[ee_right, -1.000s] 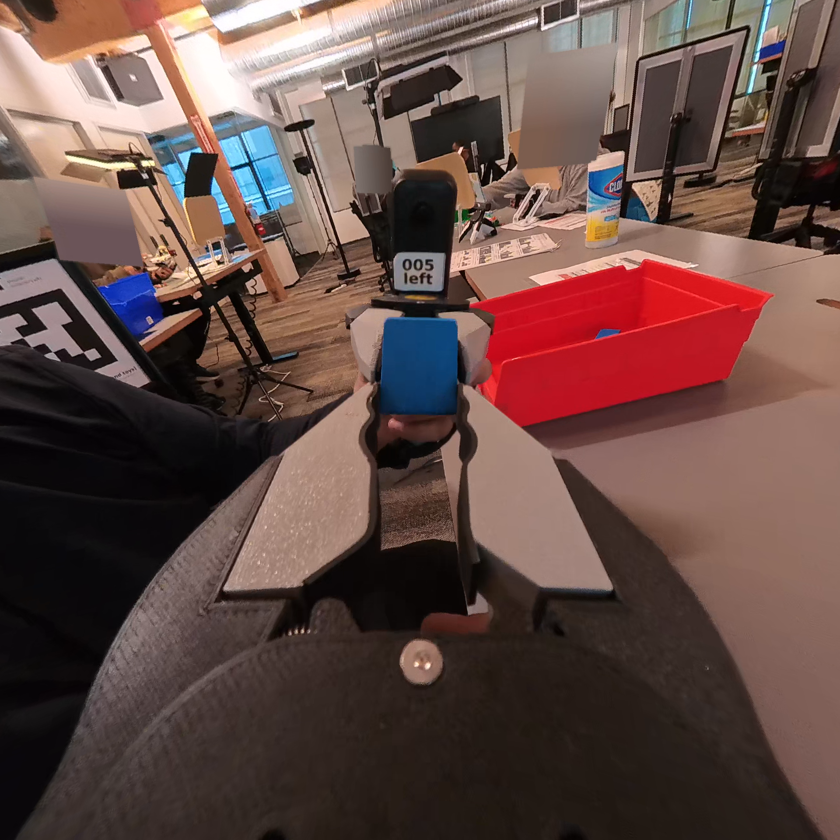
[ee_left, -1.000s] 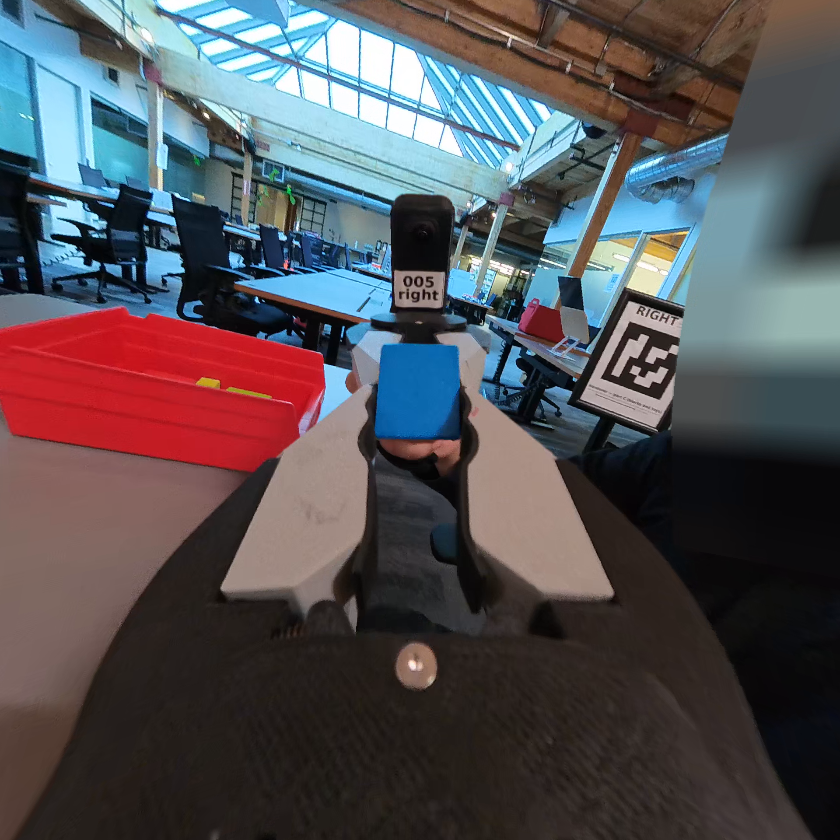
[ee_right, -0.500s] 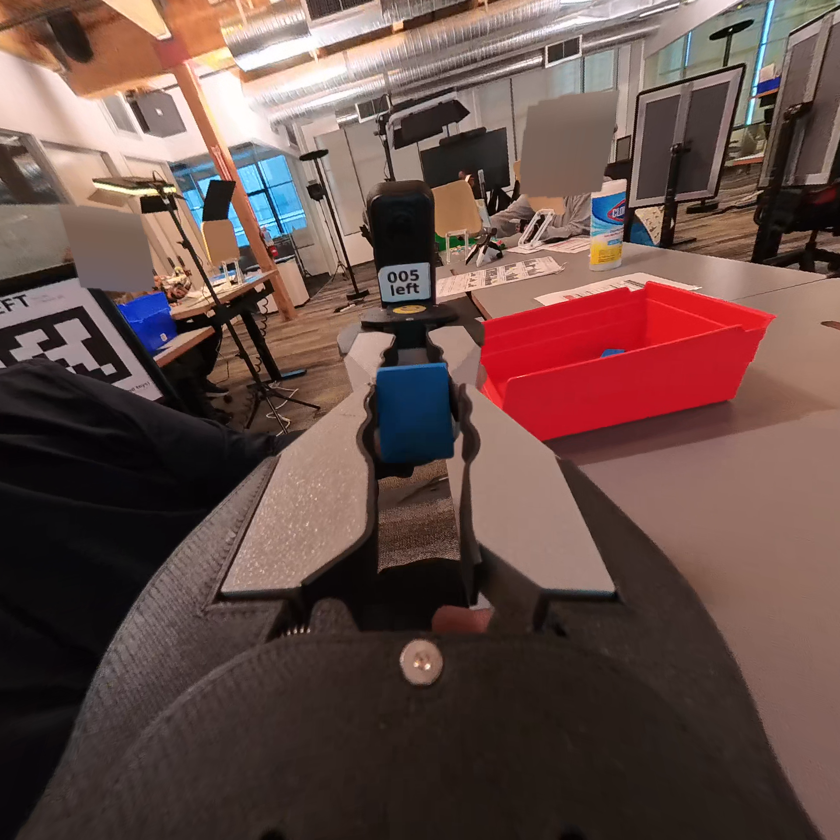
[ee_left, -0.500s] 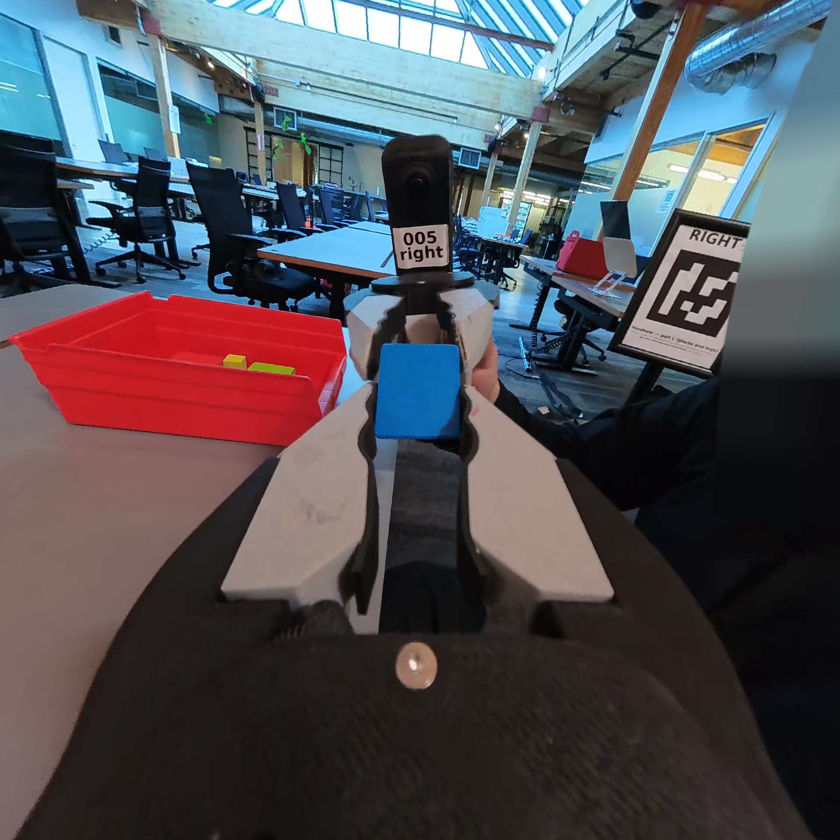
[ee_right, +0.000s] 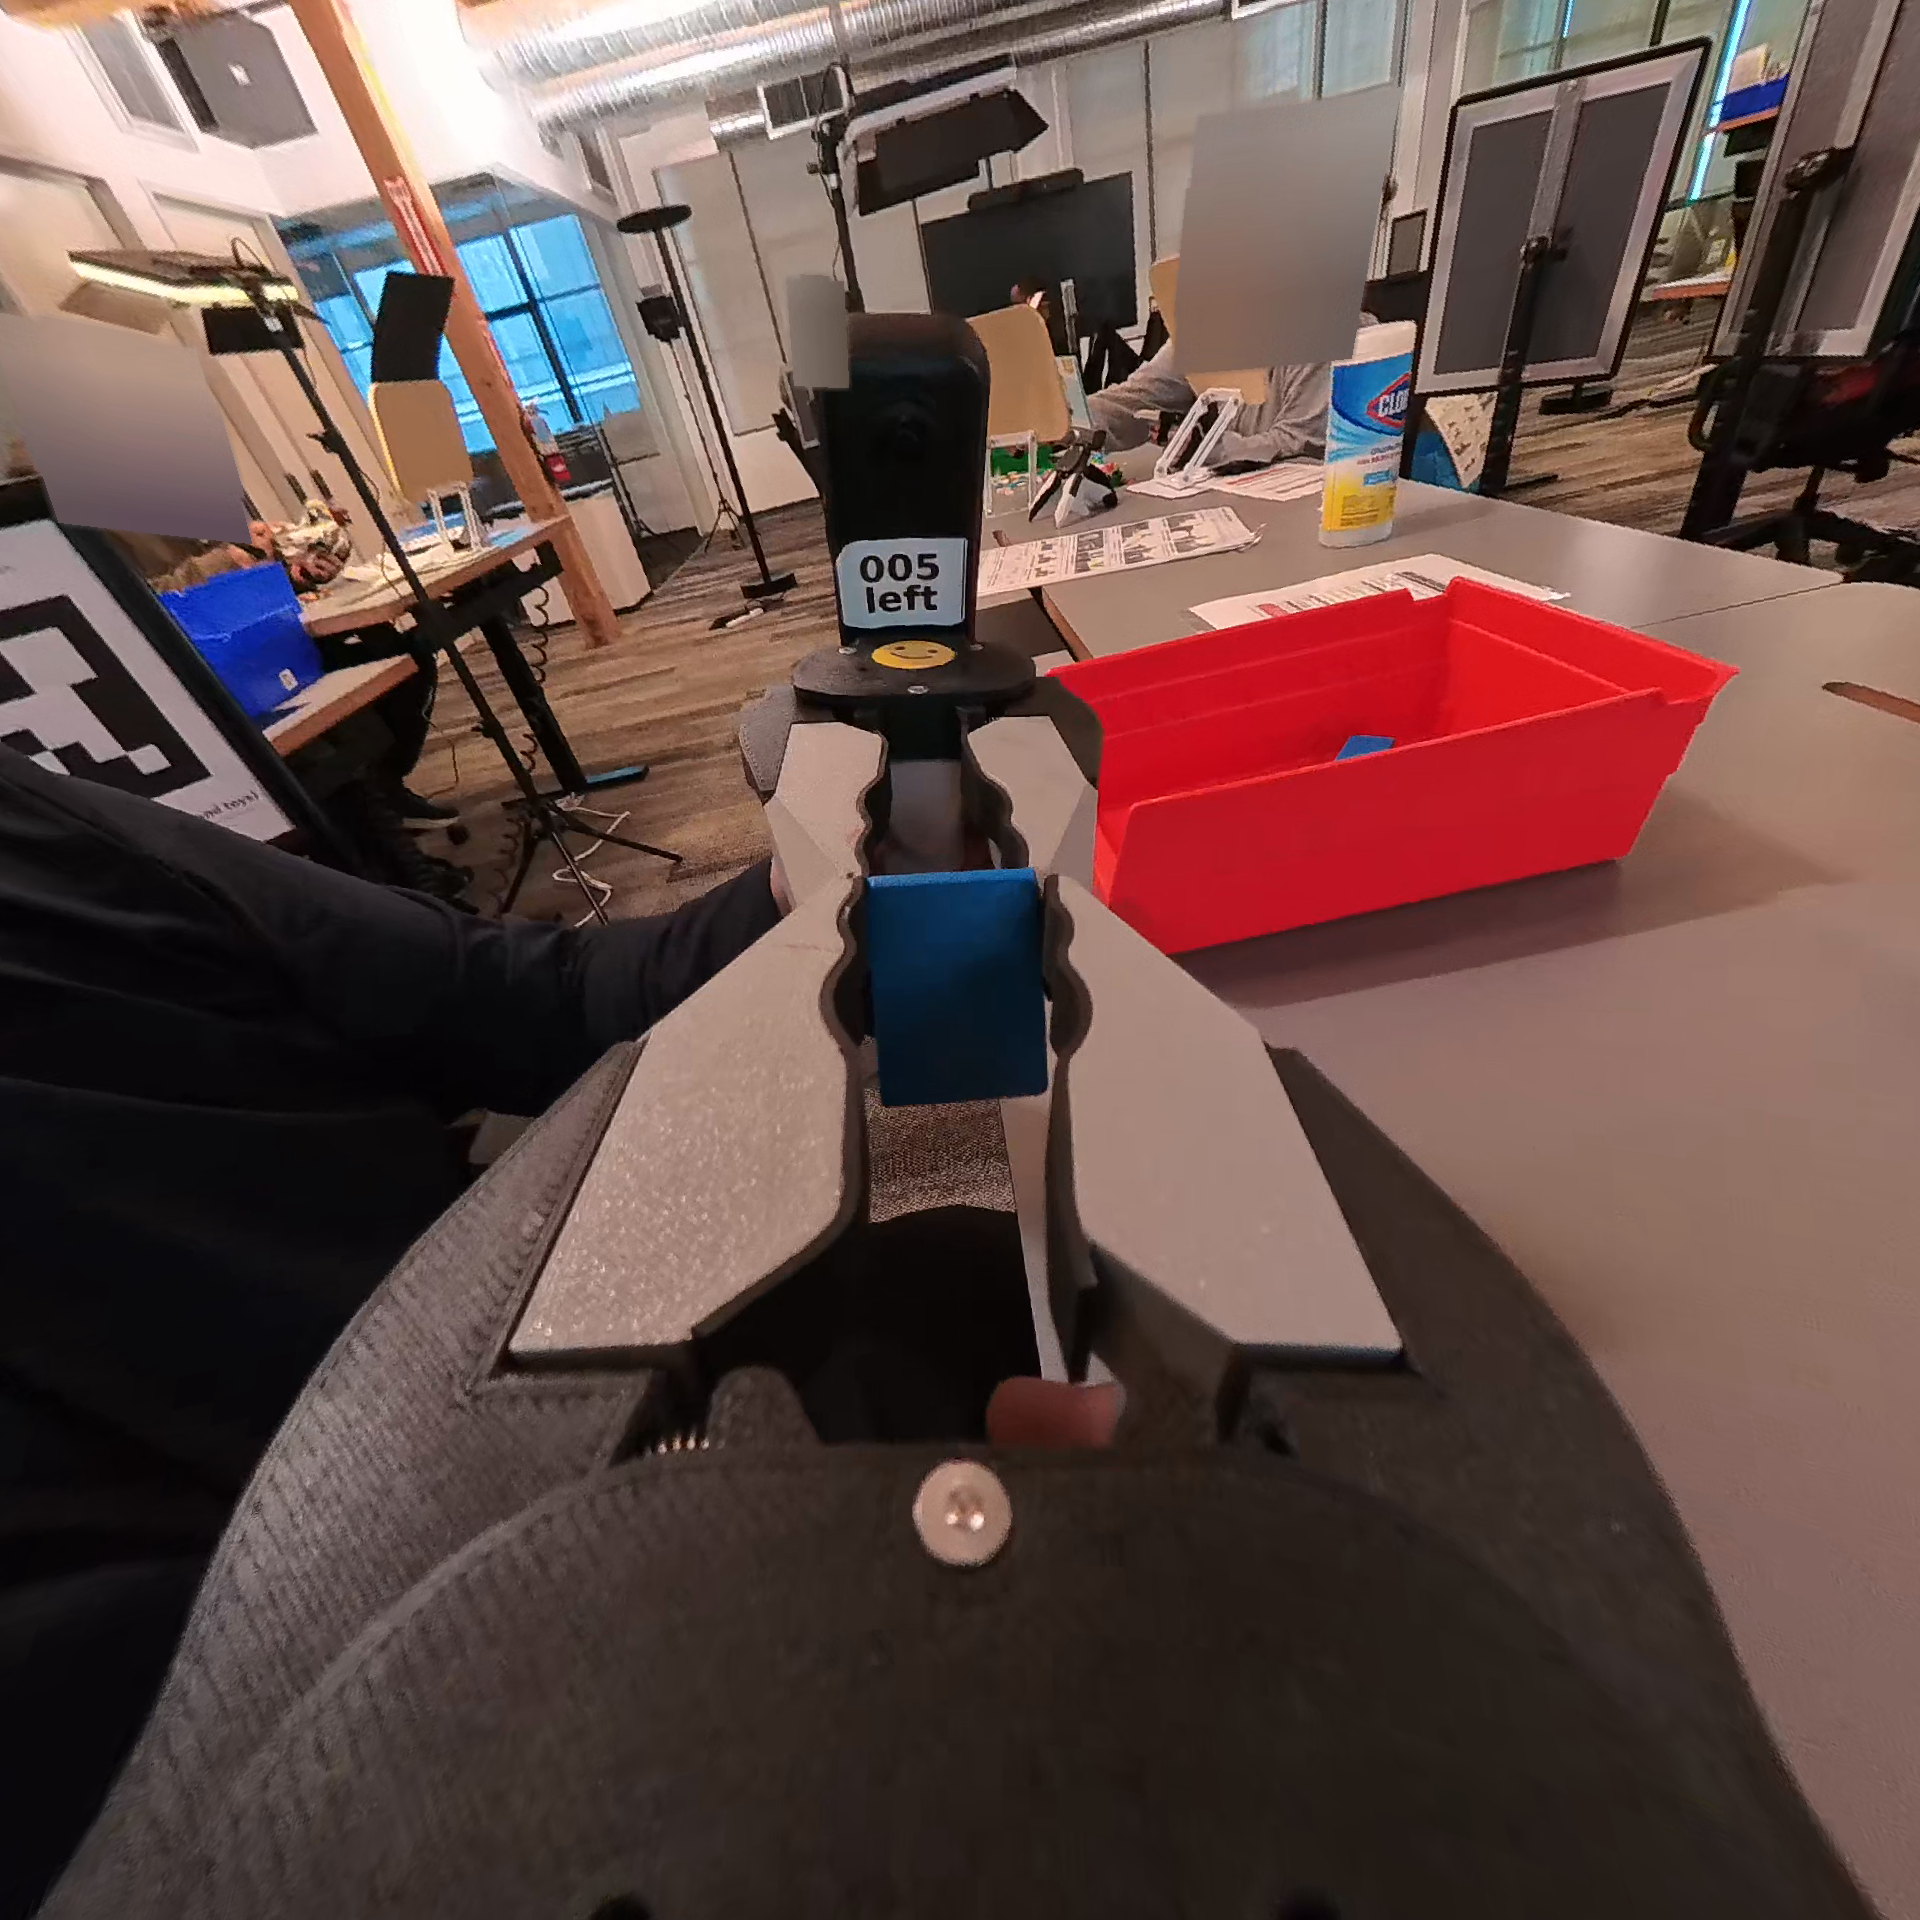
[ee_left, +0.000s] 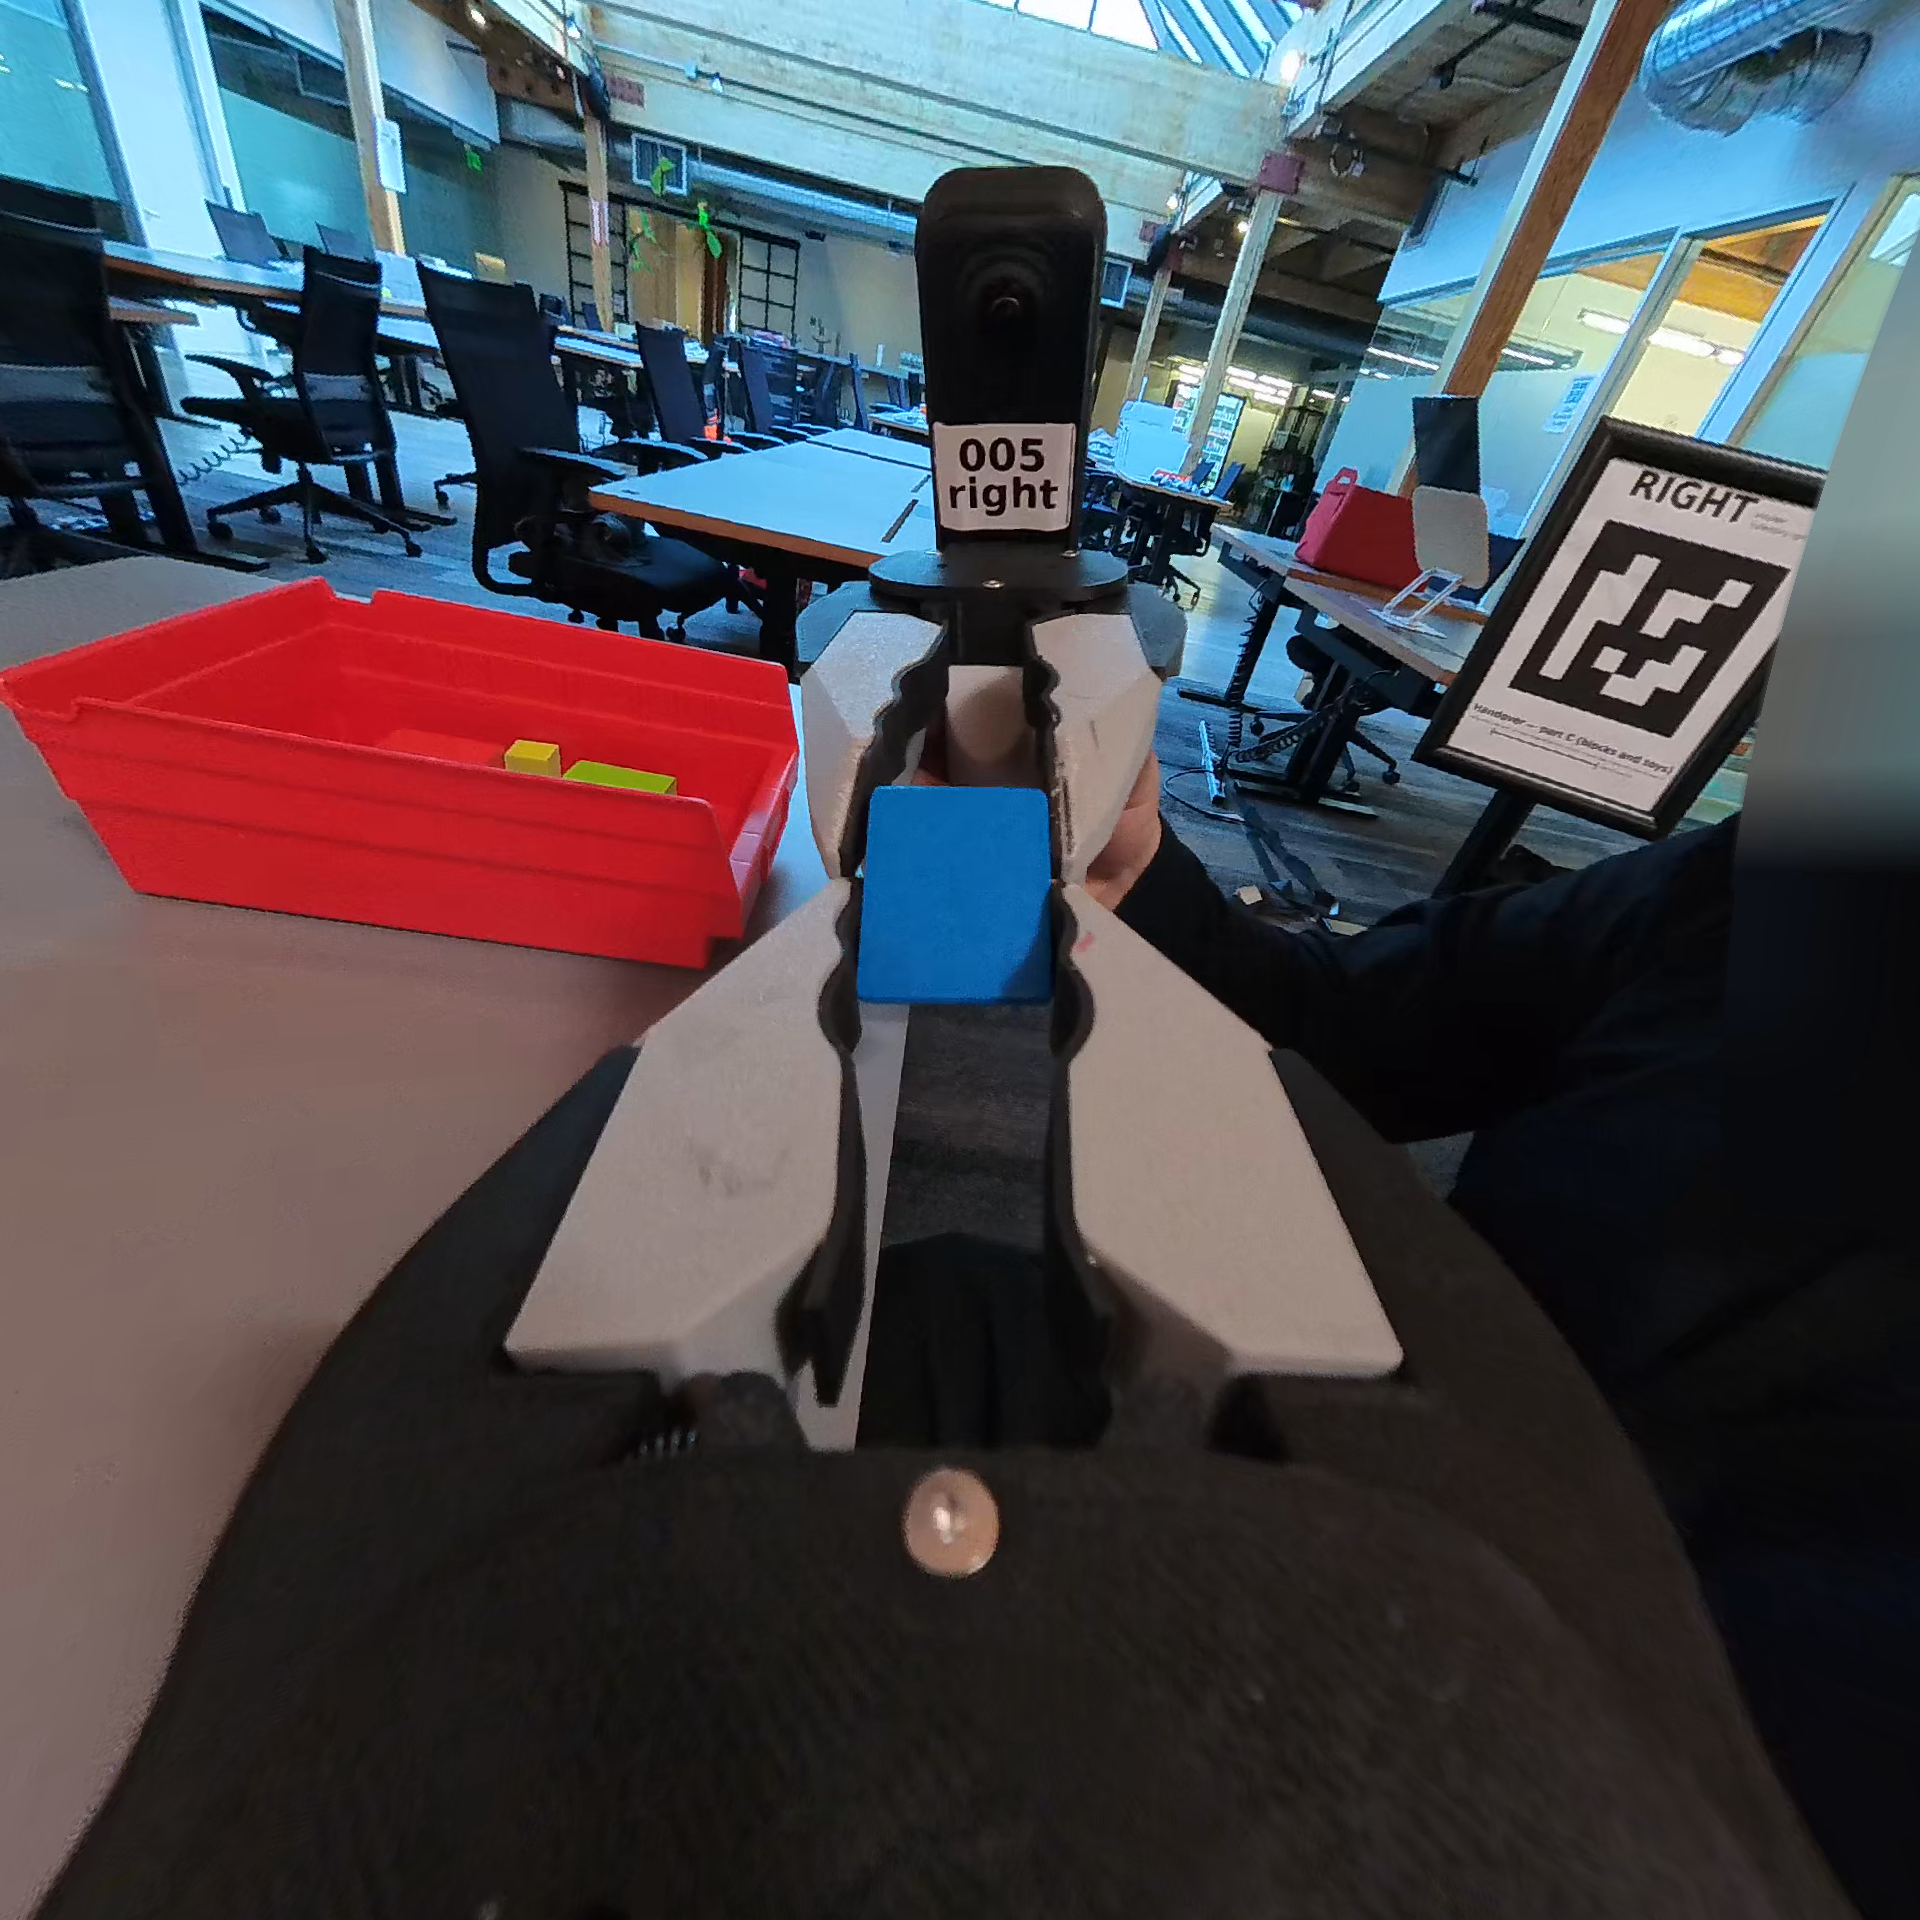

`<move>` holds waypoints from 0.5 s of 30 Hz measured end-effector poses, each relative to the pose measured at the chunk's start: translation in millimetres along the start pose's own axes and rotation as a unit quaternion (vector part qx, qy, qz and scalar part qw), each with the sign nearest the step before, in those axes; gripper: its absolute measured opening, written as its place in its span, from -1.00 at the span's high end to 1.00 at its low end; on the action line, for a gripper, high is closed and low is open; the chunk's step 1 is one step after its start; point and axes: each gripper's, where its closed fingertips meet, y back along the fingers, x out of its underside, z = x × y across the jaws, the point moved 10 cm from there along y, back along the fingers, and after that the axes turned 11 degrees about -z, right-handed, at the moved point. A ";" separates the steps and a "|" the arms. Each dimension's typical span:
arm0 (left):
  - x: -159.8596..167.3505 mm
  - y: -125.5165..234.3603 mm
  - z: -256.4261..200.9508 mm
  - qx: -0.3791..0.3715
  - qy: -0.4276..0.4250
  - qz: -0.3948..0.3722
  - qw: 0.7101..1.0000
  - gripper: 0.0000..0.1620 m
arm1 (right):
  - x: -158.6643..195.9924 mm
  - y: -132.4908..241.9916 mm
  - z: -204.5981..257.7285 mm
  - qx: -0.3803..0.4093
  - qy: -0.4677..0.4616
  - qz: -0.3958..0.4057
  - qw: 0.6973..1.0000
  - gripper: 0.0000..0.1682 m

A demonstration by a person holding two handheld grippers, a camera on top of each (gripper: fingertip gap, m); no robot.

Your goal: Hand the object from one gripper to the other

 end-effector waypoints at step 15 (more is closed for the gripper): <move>6.0 -2.4 4.7 0.003 0.021 0.010 1.000 0.59 | -1.5 3.1 1.3 0.014 0.044 0.020 0.999 0.64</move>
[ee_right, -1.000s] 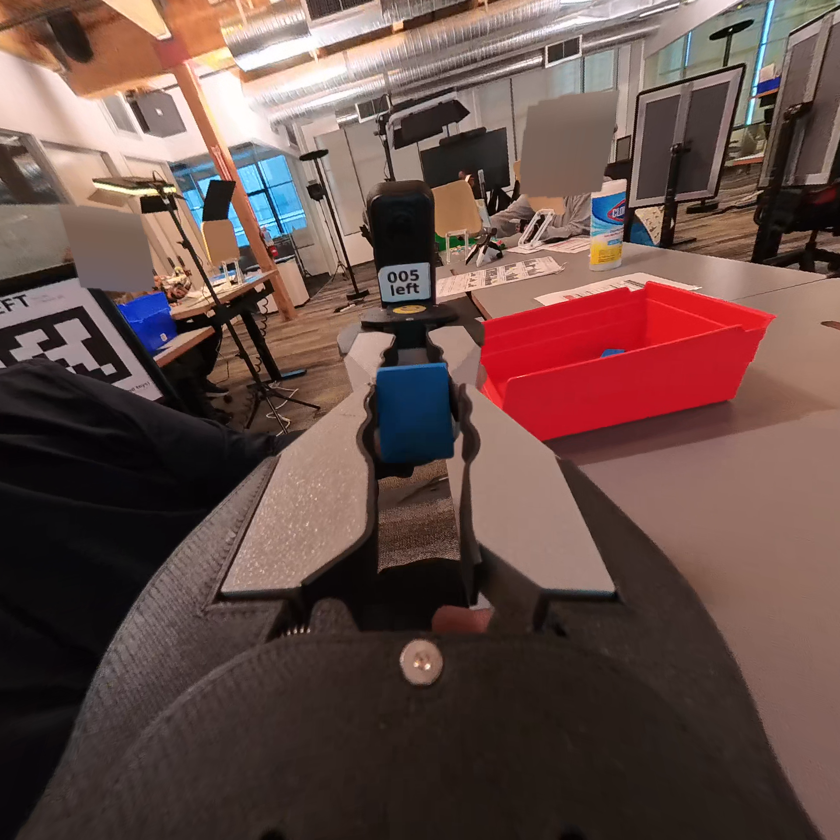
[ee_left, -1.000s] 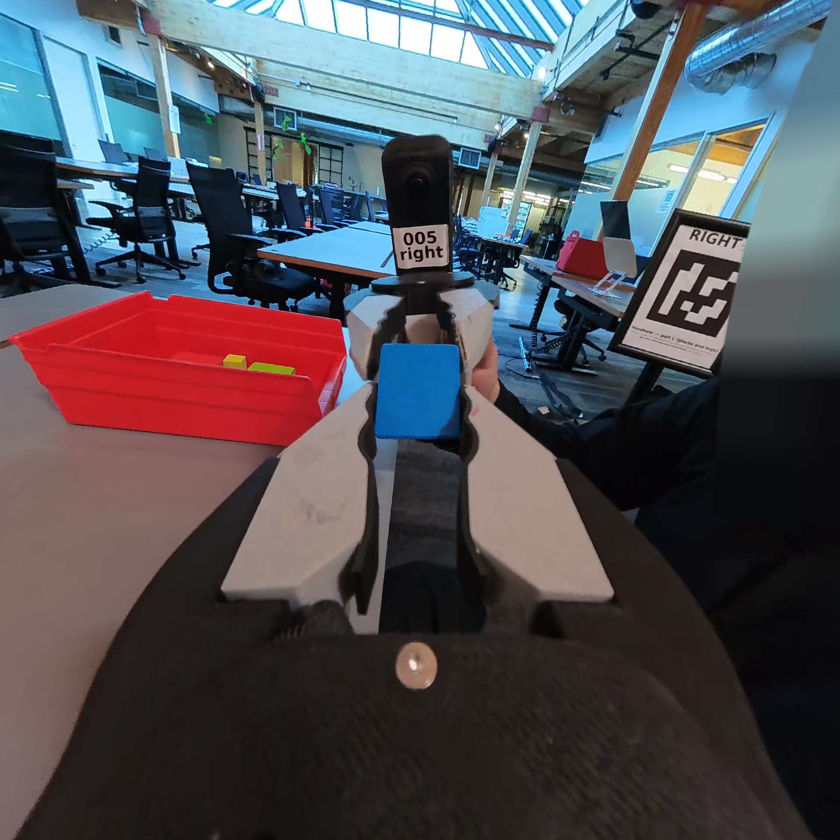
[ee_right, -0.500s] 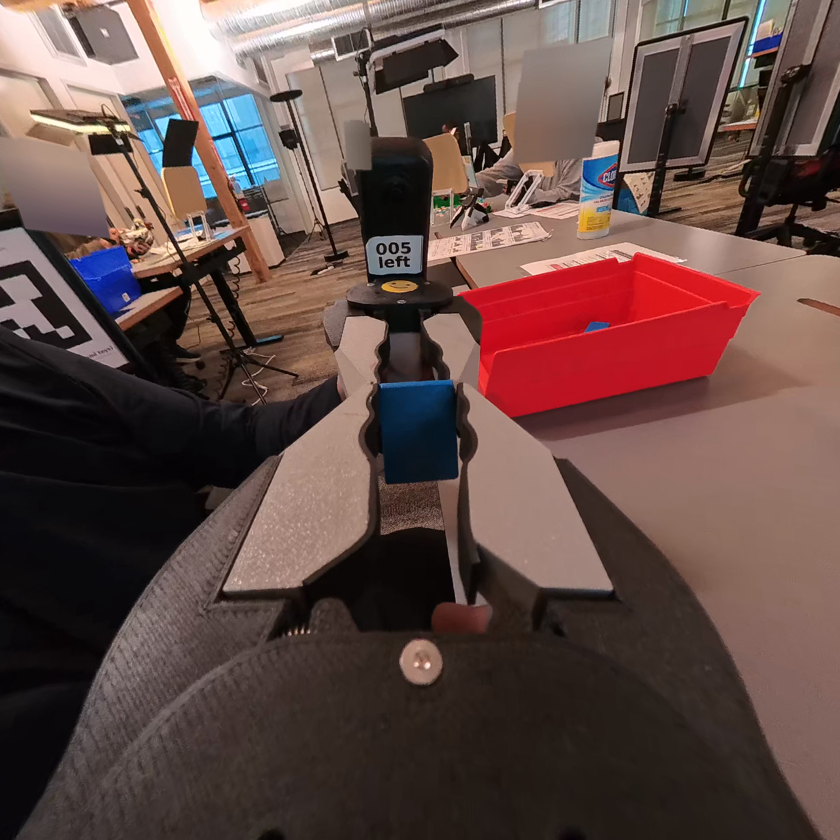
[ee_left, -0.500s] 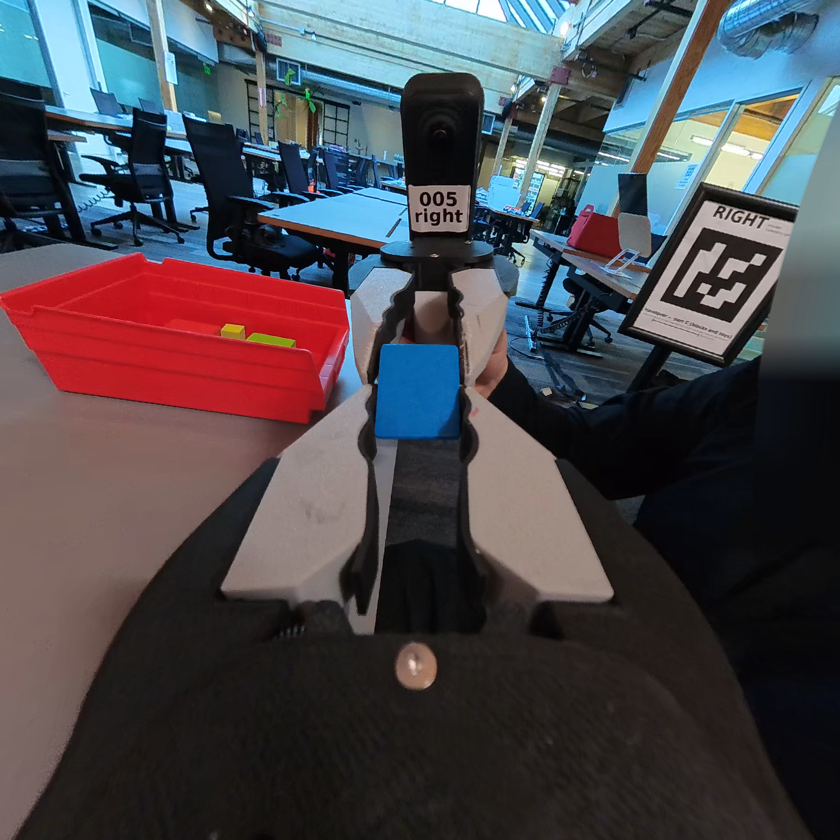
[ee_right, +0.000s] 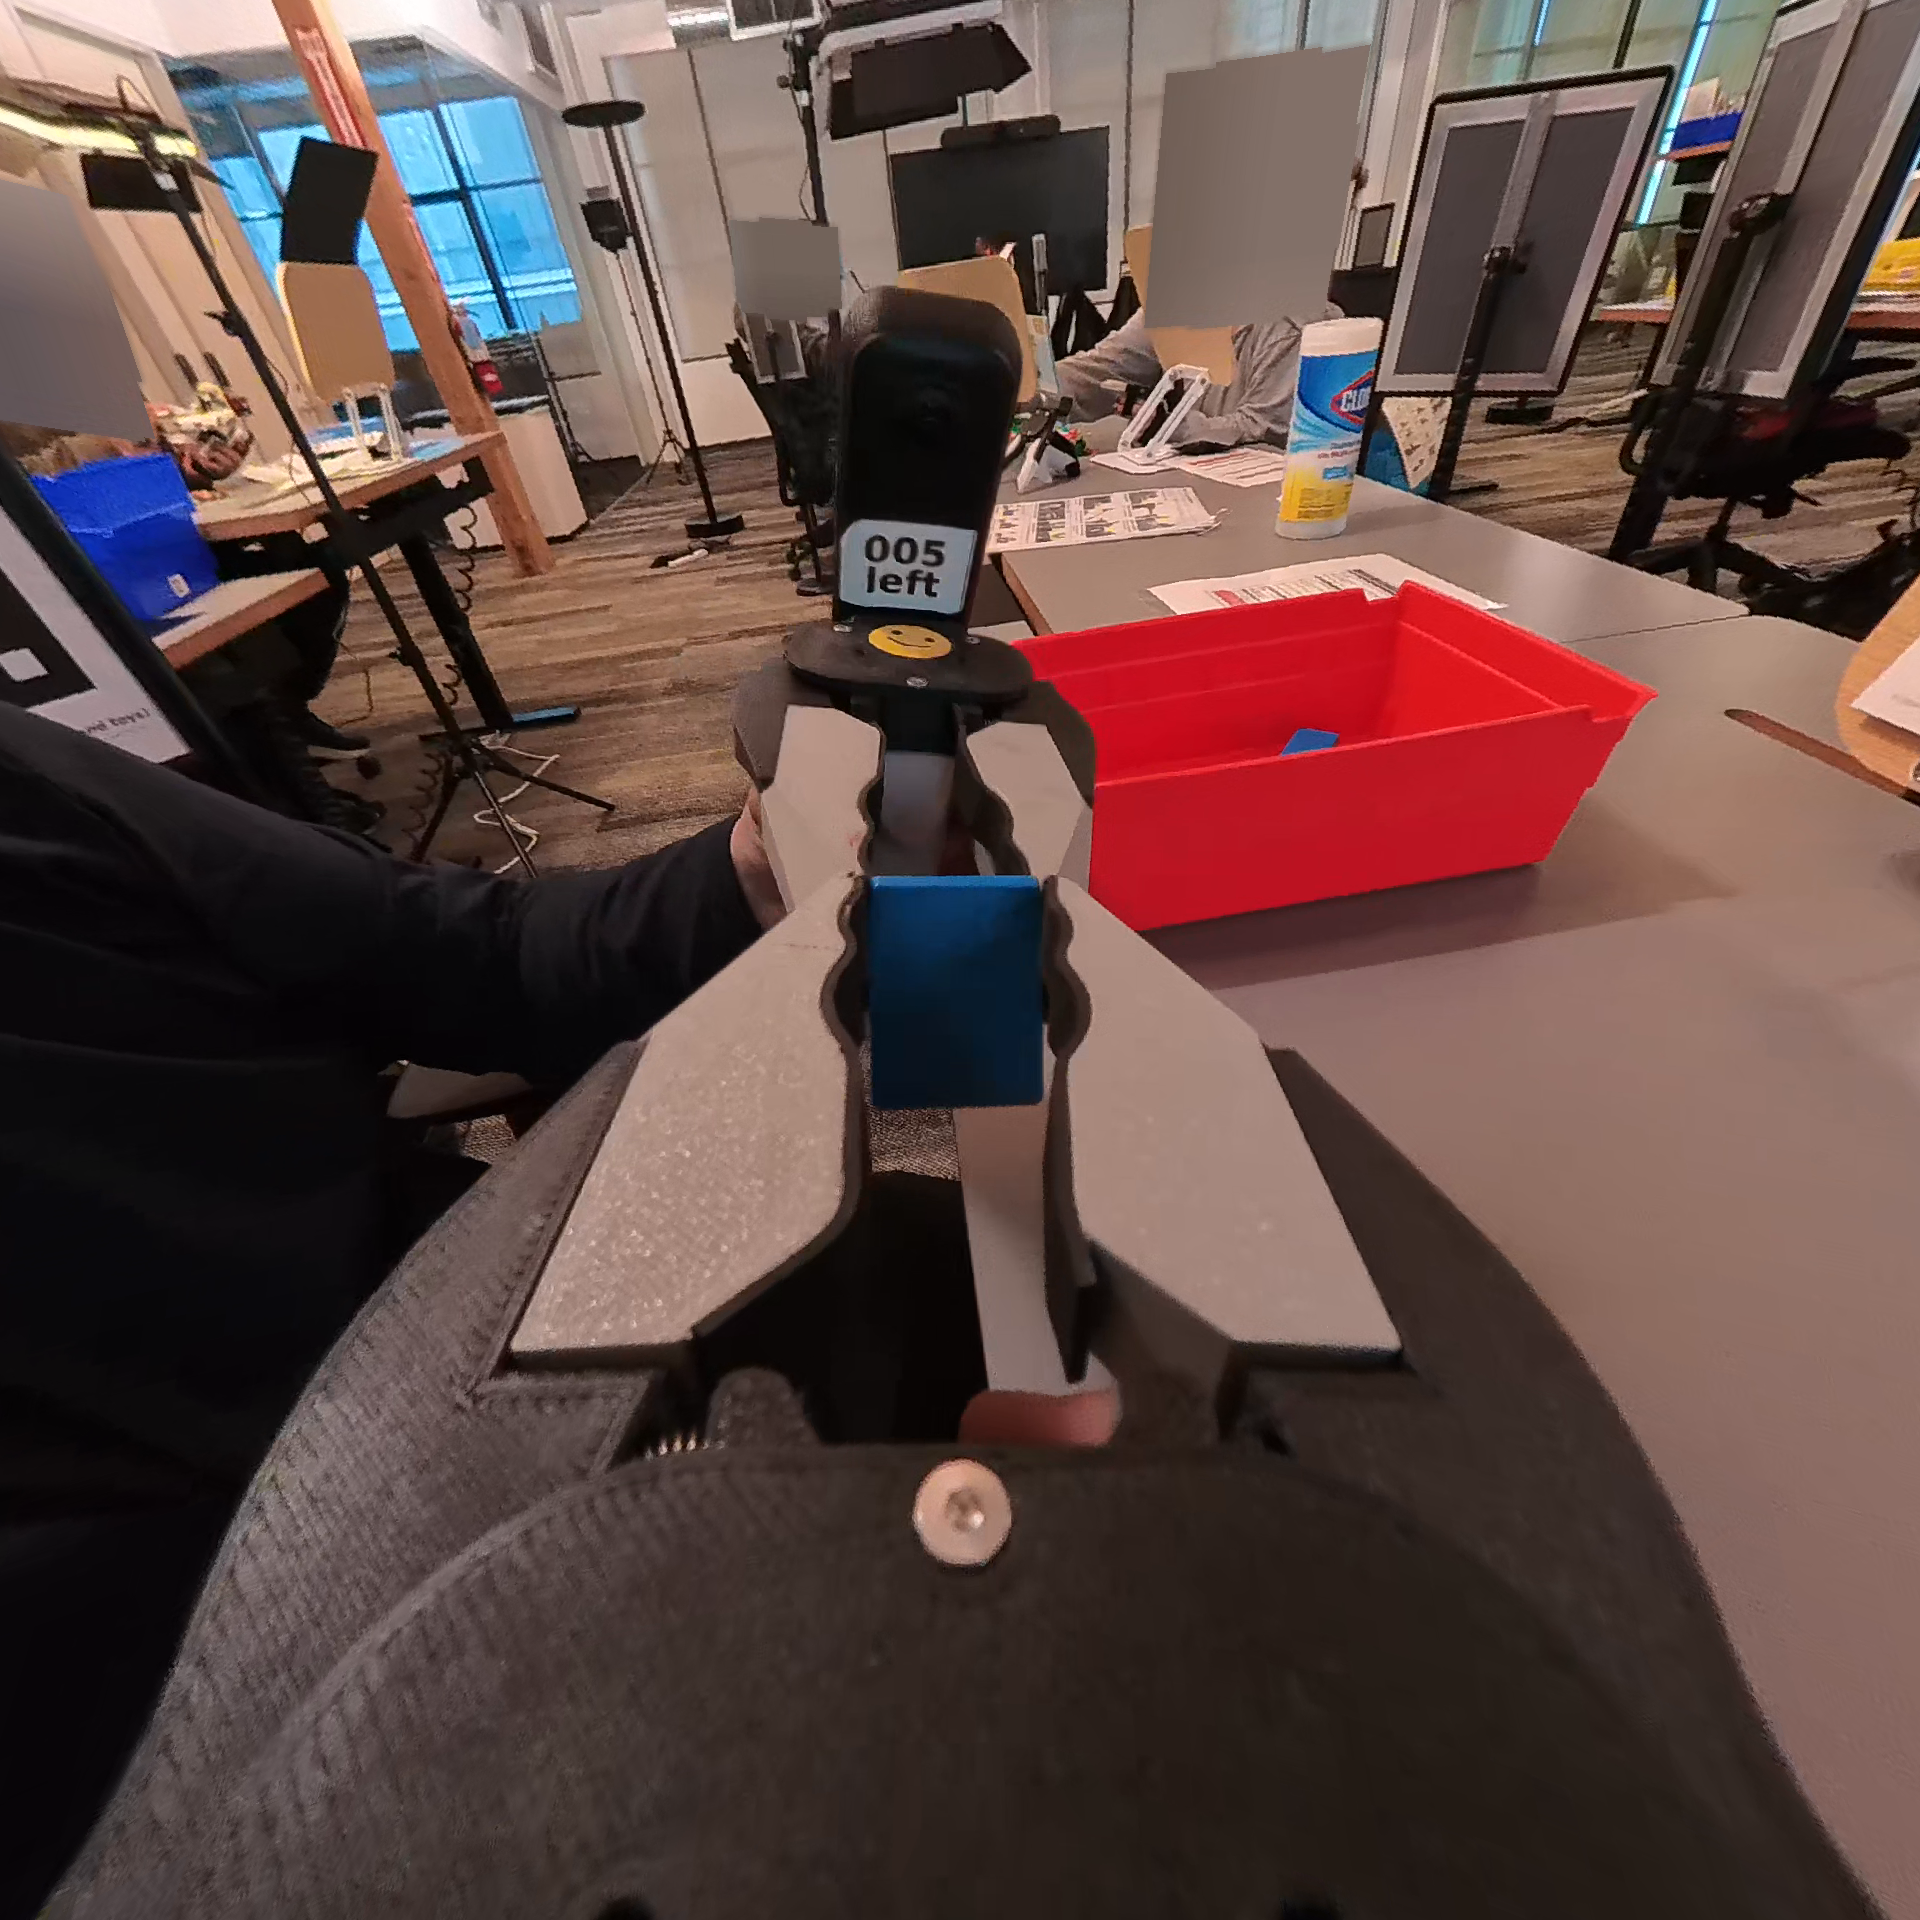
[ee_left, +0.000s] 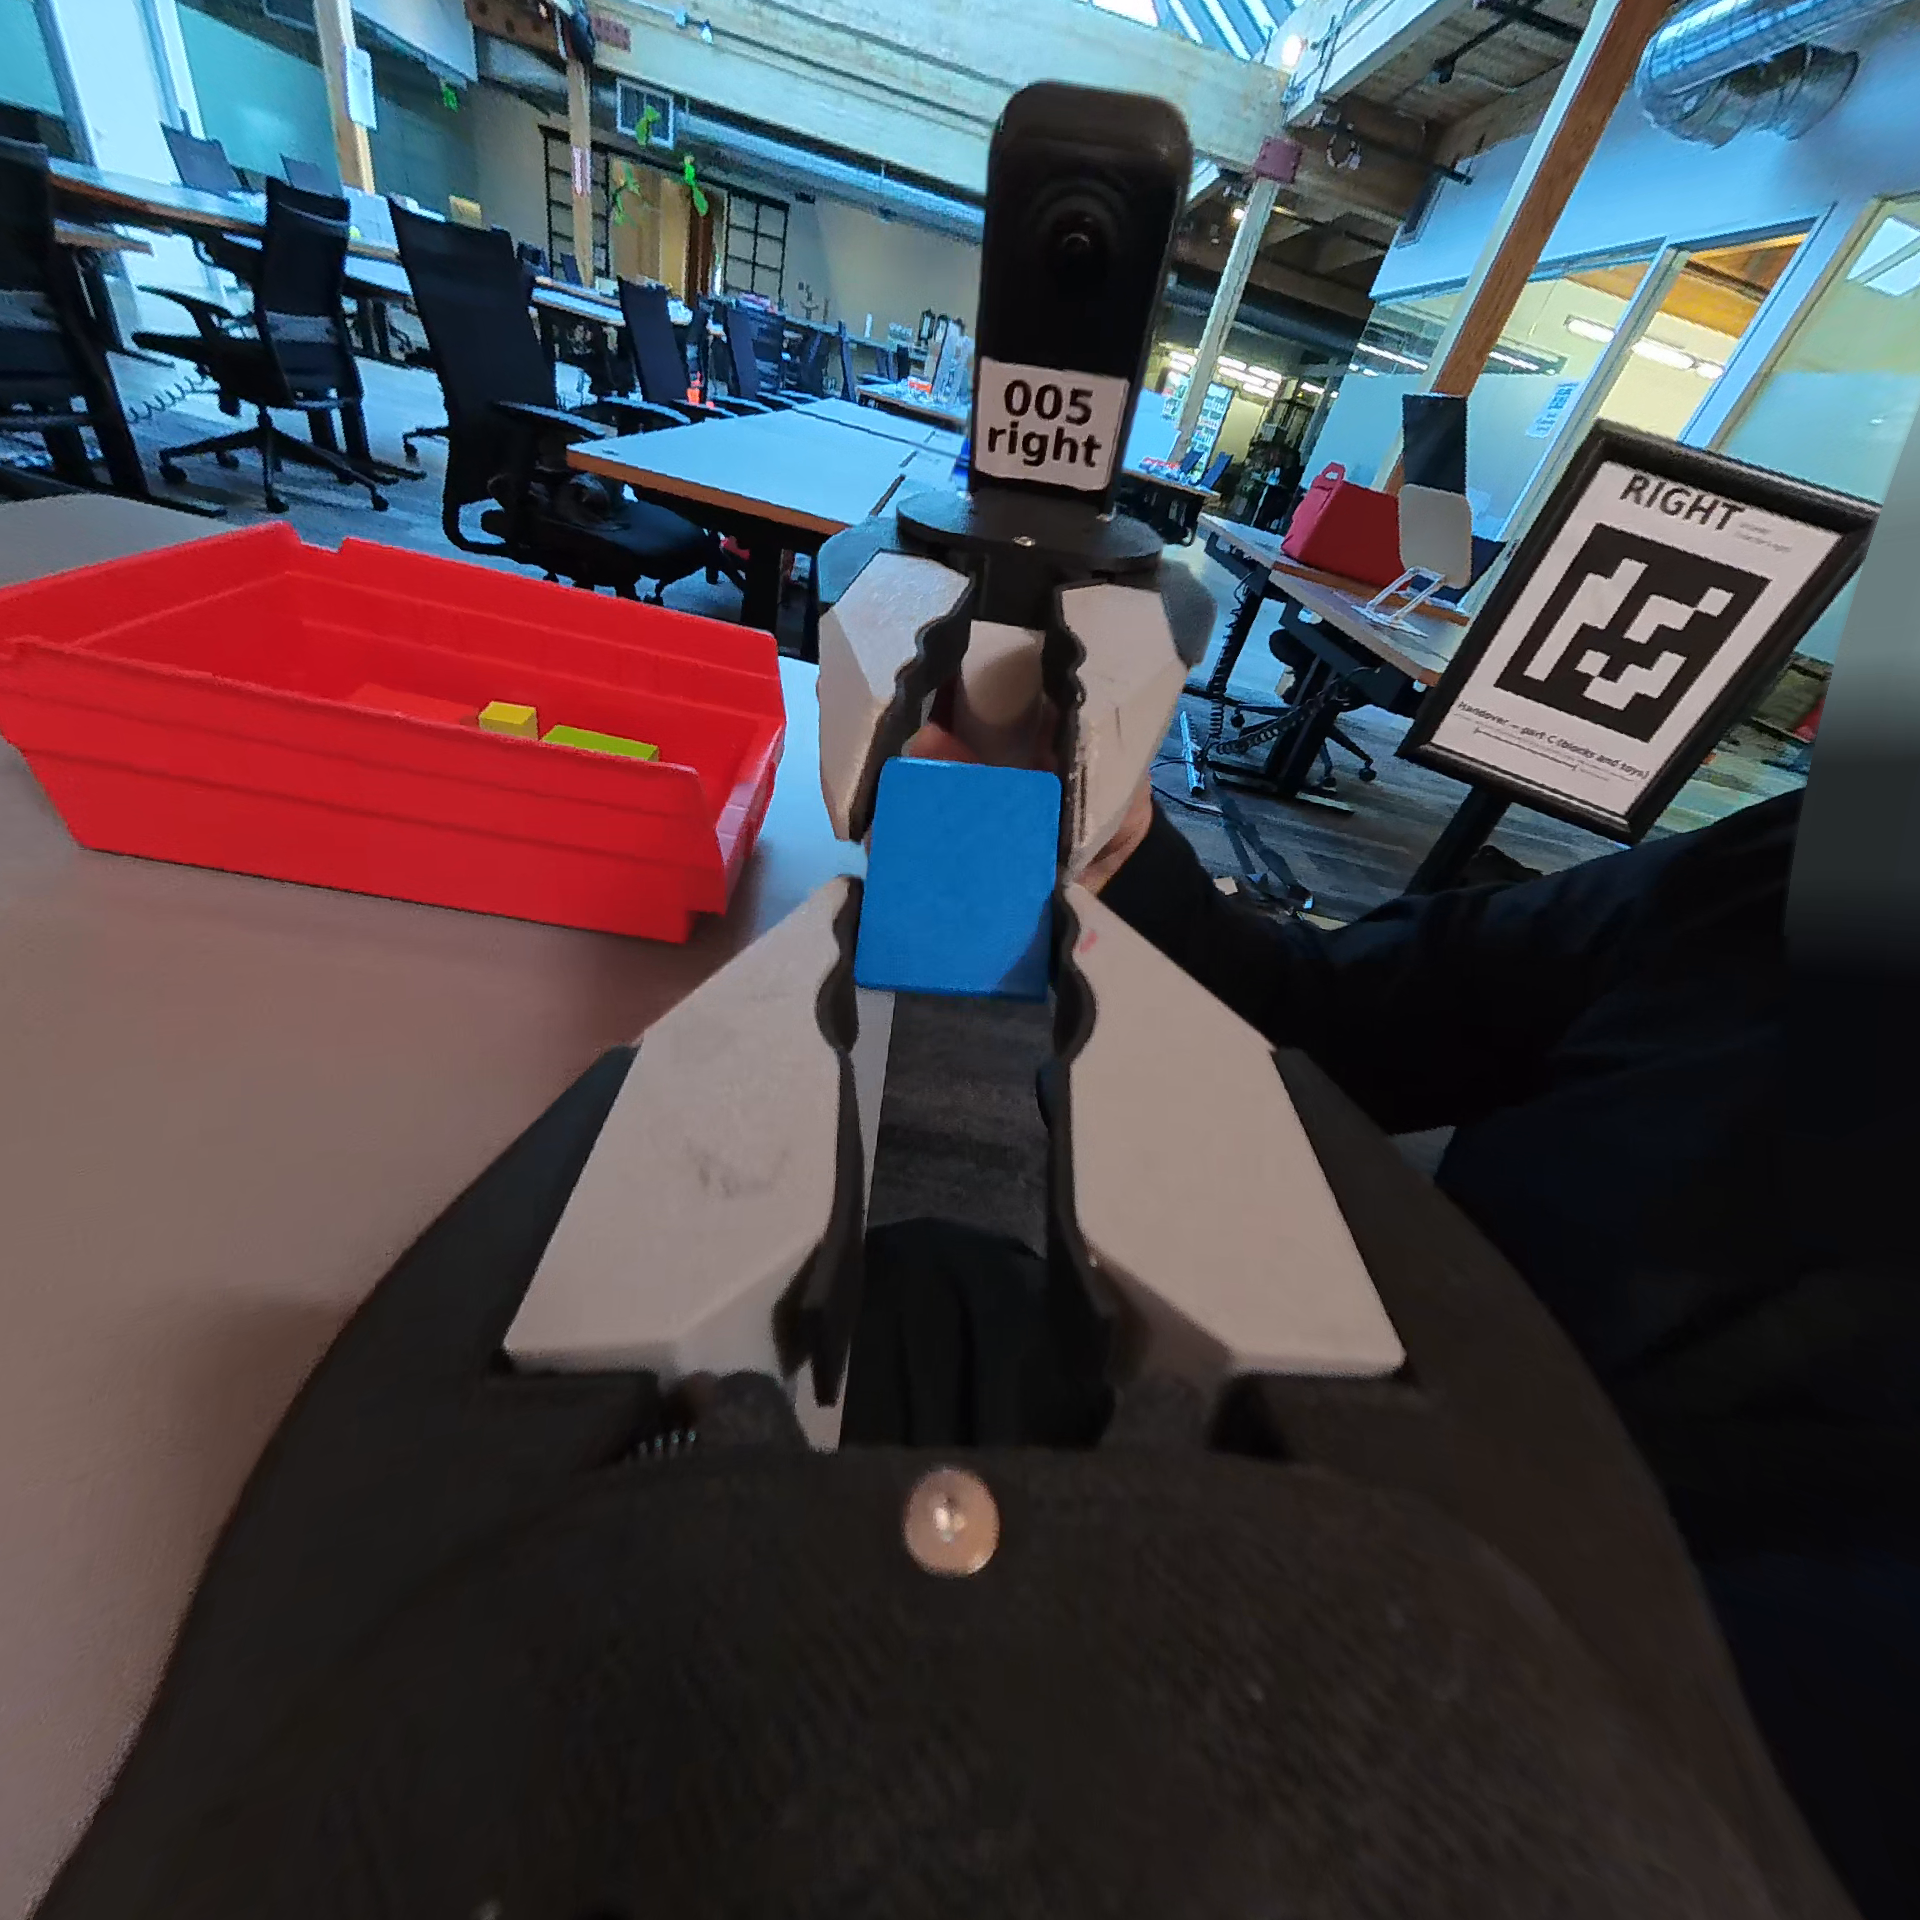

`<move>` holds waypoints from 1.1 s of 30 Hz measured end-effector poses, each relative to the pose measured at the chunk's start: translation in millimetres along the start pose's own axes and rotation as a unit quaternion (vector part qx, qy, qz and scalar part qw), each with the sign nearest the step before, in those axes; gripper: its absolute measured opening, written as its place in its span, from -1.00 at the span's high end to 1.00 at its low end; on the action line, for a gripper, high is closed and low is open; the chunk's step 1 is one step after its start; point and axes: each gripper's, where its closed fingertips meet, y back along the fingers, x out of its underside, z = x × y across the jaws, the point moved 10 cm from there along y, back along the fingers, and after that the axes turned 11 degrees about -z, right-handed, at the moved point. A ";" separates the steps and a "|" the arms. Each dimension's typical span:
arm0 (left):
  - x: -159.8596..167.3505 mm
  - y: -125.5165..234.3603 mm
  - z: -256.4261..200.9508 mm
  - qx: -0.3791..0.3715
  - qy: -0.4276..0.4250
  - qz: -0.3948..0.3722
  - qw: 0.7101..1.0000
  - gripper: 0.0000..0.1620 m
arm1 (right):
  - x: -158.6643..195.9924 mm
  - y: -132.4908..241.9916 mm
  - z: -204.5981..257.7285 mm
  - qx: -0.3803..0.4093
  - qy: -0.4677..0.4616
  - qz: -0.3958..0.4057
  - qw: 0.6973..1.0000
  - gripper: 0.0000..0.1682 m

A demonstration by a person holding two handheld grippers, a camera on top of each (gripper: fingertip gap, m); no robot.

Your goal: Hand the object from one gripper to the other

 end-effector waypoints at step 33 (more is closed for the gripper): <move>4.2 2.1 10.0 -0.081 0.017 0.048 0.995 0.60 | 11.2 5.0 -27.3 0.015 -0.115 -0.012 0.993 0.63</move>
